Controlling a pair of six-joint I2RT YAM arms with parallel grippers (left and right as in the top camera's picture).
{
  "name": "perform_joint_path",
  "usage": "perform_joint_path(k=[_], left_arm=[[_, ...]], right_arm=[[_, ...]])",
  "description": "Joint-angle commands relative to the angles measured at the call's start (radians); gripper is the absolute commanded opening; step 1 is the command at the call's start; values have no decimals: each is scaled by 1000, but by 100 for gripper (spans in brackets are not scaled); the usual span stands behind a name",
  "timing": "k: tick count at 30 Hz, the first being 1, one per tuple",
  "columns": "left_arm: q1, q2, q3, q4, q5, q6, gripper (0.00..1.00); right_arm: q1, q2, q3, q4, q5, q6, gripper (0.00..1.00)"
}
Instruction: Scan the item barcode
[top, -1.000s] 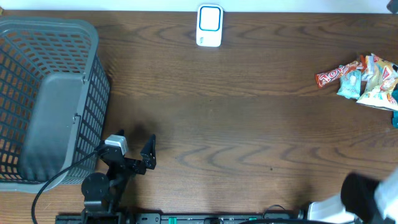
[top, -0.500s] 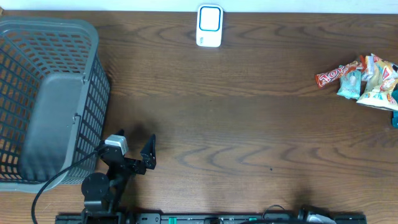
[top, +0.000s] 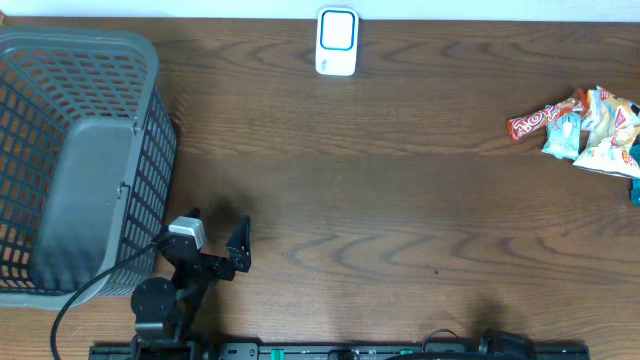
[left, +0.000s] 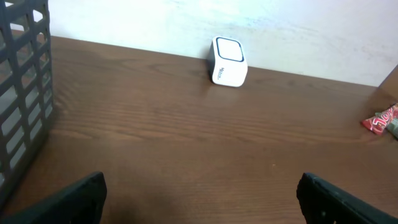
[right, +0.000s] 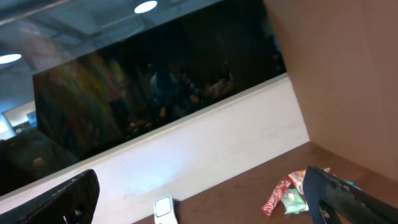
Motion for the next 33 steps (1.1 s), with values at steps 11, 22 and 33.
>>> perform_joint_path(k=[11,22,33], left_arm=[[2,0,-16,-25,-3,17,98],[2,0,-16,-25,-2,17,98],[2,0,-16,-25,-2,17,98]], right_arm=[[159,-67,-190,17,124,-13,99],[240,-337,-881,388,148,-13,99],[232,-645,-1719,1062,132,-13,99]])
